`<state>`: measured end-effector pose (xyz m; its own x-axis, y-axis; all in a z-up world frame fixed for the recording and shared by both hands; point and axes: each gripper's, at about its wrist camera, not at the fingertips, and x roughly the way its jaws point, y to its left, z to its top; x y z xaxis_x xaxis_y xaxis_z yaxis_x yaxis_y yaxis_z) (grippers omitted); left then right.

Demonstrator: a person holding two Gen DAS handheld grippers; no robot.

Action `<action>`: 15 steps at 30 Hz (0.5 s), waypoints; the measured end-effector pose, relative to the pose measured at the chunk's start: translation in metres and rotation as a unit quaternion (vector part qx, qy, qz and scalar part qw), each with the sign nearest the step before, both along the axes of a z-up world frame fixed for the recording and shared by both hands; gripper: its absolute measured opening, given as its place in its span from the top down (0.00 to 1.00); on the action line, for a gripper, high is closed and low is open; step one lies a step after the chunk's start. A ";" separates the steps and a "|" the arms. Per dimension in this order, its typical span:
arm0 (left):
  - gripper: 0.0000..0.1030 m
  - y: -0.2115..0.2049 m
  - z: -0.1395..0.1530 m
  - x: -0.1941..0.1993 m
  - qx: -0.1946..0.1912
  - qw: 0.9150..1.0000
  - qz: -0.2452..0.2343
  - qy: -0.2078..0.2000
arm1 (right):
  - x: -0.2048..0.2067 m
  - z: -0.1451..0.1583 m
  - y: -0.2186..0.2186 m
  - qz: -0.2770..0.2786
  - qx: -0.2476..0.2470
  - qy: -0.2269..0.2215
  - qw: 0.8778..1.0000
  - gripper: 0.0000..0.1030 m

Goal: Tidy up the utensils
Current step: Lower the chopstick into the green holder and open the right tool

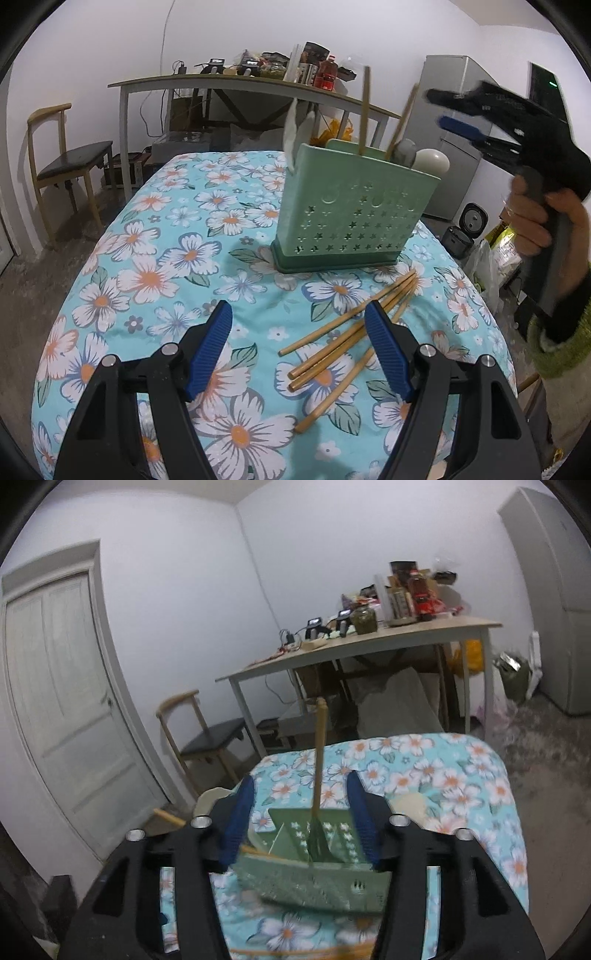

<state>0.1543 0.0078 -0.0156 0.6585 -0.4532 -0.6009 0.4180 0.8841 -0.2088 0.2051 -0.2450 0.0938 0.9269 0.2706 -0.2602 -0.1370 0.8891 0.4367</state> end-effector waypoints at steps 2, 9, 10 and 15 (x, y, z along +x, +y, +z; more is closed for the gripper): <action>0.30 -0.004 0.001 -0.001 0.002 1.000 -0.004 -0.001 | -0.014 -0.002 -0.006 -0.005 0.012 0.008 1.000 0.30; 0.30 -0.018 -0.007 -0.004 0.007 1.000 -0.017 0.007 | -0.044 -0.066 0.004 -0.060 -0.041 0.145 0.987 0.09; 0.30 -0.019 -0.011 -0.004 0.007 1.000 -0.017 0.009 | -0.044 -0.081 0.010 -0.065 -0.056 0.169 0.982 0.09; 0.30 -0.024 -0.032 -0.004 0.002 1.000 -0.007 0.029 | -0.043 -0.135 0.028 -0.078 -0.099 0.252 0.960 0.08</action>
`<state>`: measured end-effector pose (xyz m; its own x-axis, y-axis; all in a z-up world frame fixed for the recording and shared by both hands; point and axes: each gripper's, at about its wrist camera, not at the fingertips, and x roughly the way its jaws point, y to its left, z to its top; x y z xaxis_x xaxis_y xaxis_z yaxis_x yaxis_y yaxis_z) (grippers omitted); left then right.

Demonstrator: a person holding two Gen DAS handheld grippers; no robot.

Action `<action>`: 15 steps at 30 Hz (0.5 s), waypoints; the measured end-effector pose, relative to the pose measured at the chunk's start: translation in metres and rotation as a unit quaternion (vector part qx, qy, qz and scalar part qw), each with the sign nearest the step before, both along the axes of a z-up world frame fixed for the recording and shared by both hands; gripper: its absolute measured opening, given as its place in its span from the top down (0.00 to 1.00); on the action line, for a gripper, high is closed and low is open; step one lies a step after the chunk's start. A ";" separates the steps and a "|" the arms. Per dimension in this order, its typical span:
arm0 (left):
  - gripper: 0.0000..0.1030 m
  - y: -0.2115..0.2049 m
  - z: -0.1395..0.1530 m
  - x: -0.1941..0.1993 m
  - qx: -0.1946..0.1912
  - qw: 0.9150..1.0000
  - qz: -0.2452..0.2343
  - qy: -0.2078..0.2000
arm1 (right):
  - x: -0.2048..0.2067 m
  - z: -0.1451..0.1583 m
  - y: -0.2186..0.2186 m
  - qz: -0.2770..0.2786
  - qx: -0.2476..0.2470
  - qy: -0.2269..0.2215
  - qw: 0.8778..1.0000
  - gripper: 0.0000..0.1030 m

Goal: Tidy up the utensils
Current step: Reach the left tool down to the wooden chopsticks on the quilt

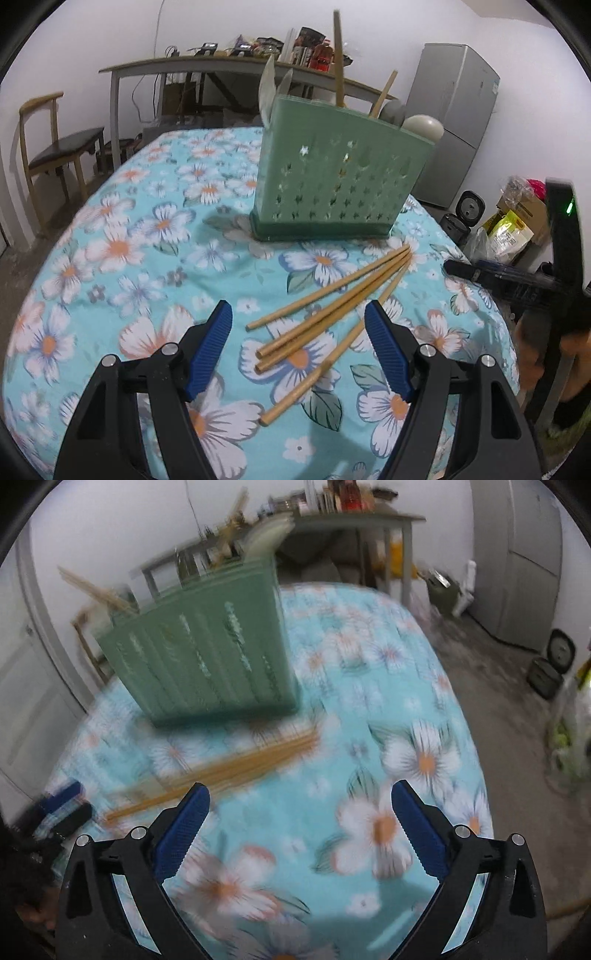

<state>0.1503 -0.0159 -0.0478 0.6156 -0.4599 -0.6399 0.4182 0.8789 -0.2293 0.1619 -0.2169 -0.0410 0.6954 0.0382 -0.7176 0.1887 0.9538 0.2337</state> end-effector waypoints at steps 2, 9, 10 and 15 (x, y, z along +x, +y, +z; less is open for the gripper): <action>0.30 -0.003 -0.006 -0.001 0.003 1.000 0.002 0.003 | 0.001 -0.012 0.005 -0.003 -0.027 0.018 0.999 0.08; 0.30 -0.024 -0.011 -0.011 0.025 1.000 -0.013 -0.010 | -0.001 -0.040 0.009 0.010 -0.062 0.032 0.998 0.08; 0.30 -0.027 -0.011 -0.012 0.030 0.999 -0.017 -0.013 | -0.002 -0.042 0.007 0.016 -0.056 0.024 0.998 0.08; 0.30 -0.045 -0.015 -0.012 0.057 0.997 -0.044 -0.011 | -0.003 -0.043 -0.002 0.014 -0.030 0.008 0.999 0.08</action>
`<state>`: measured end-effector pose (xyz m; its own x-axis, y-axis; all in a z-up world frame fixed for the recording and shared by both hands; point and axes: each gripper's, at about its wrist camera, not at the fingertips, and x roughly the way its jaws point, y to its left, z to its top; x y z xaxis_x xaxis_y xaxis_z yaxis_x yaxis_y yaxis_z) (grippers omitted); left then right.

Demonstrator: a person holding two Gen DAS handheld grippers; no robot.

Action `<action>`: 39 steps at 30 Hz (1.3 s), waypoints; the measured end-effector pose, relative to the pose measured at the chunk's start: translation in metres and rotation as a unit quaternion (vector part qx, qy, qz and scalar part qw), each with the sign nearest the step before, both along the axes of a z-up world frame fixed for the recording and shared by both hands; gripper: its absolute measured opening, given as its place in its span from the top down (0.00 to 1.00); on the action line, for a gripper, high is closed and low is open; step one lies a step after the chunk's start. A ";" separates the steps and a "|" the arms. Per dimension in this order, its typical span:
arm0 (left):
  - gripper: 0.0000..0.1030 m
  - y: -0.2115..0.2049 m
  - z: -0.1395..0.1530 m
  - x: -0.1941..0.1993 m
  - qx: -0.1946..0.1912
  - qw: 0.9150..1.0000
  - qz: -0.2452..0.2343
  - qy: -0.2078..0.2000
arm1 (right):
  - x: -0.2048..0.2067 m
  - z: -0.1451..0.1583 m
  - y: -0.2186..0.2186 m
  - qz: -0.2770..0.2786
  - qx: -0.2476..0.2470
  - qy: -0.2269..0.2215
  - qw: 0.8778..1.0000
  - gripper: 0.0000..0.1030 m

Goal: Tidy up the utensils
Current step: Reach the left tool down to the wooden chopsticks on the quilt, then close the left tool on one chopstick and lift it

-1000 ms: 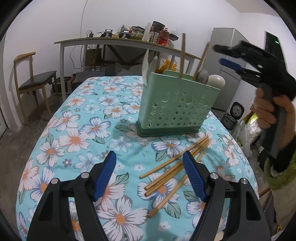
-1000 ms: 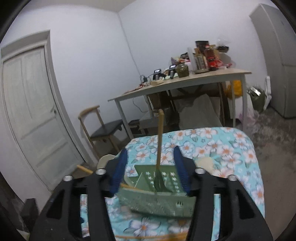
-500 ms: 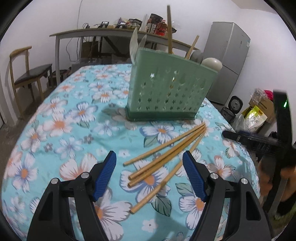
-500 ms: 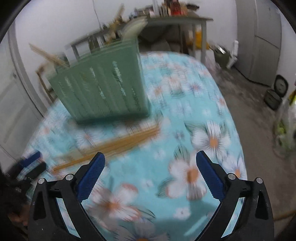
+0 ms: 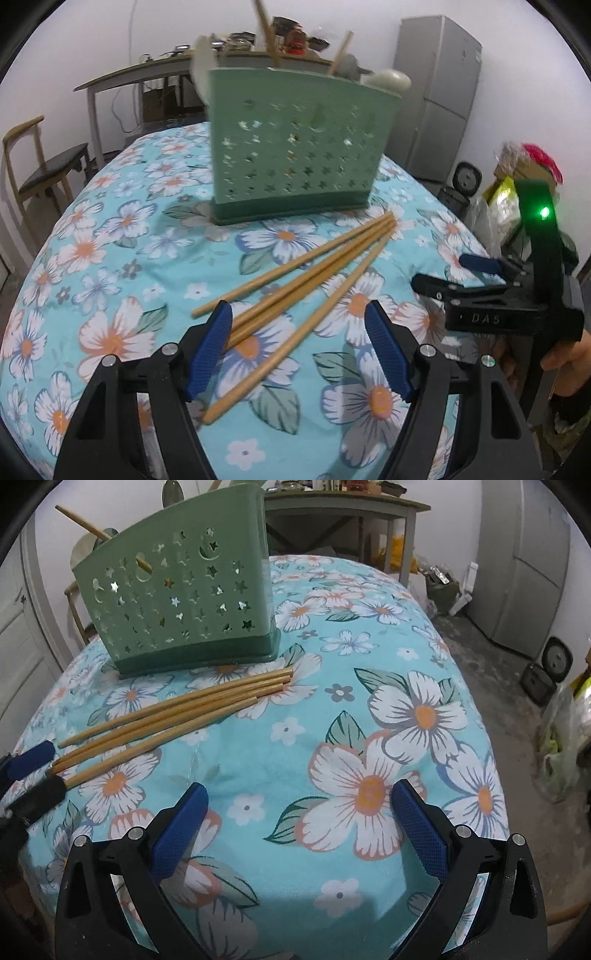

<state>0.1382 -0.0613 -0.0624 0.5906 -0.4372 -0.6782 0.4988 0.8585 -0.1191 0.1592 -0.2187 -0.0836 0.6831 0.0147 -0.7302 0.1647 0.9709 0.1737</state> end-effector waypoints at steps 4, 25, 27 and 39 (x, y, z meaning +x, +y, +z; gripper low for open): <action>0.38 -0.017 -0.005 0.003 0.029 1.000 -0.010 0.003 | -0.002 0.000 0.001 0.001 0.006 -0.009 1.000 0.08; 0.83 -0.060 -0.014 0.008 0.139 0.988 -0.055 -0.032 | -0.010 -0.002 -0.028 0.007 0.124 -0.068 0.990 0.07; 0.84 -0.059 -0.014 0.005 0.148 0.987 -0.062 -0.029 | -0.010 -0.002 -0.028 0.007 0.126 -0.069 0.990 0.07; 0.85 -0.034 -0.007 -0.011 0.162 0.983 -0.082 0.026 | -0.013 -0.002 -0.036 0.013 0.154 -0.077 0.985 0.07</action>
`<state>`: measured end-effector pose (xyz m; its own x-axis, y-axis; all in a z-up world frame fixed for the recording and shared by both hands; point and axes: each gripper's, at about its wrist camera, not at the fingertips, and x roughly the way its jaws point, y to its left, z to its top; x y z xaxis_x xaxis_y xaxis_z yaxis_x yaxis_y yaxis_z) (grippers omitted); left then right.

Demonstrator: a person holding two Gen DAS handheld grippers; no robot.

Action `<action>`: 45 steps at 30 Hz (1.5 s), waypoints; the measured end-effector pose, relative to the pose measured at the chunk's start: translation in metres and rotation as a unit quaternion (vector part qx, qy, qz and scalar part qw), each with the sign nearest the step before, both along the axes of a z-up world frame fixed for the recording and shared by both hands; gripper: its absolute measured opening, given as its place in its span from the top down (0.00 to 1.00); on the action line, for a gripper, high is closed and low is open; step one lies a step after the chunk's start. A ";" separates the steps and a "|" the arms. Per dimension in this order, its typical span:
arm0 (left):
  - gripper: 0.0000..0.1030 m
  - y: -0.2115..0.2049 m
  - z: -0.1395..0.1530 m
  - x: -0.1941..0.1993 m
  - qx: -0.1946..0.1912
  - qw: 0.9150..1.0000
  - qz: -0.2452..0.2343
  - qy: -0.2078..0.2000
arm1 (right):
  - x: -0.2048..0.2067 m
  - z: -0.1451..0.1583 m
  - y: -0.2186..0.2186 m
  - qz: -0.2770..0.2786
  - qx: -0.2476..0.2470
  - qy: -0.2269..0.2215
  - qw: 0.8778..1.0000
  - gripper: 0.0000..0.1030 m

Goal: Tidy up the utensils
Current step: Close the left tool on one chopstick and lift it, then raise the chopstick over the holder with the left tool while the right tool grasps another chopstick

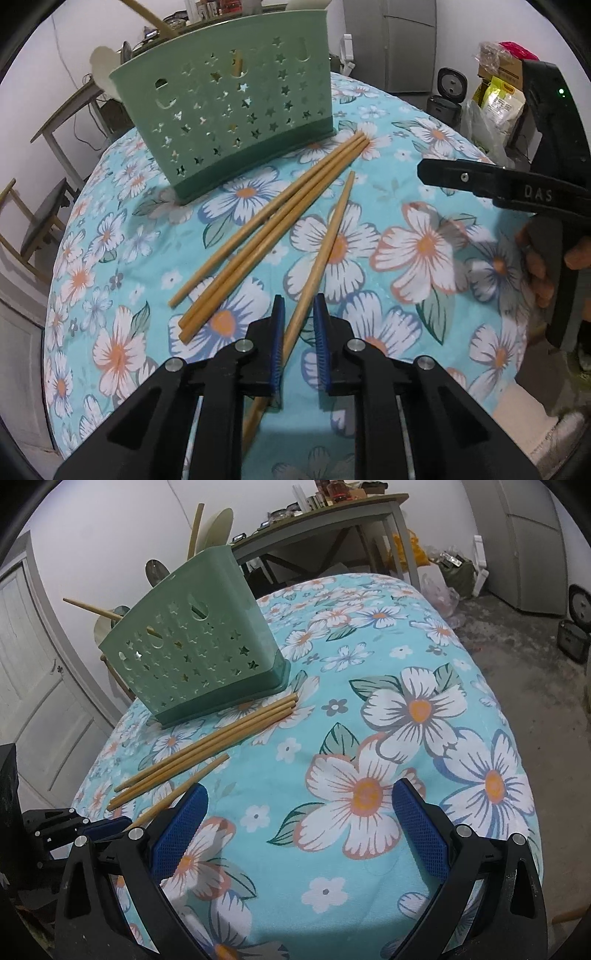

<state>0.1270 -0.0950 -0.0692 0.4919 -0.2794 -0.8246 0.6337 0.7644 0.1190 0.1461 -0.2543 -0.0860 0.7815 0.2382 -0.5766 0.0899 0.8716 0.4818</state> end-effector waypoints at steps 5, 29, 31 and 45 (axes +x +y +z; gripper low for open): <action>0.77 -0.017 0.006 0.015 -0.018 1.000 -0.012 0.019 | -0.002 -0.001 -0.006 0.003 0.026 -0.009 1.000 0.07; 0.92 -0.081 -0.002 0.063 -0.038 0.998 -0.008 0.044 | -0.009 -0.001 -0.018 0.016 0.077 -0.039 0.996 0.08; 0.94 -0.078 -0.001 0.064 -0.041 0.998 -0.003 0.046 | -0.009 -0.001 -0.018 0.017 0.076 -0.038 0.996 0.08; 0.95 0.018 0.051 0.049 -0.154 0.982 0.103 0.025 | 0.012 0.018 -0.014 0.048 0.147 0.027 0.988 0.39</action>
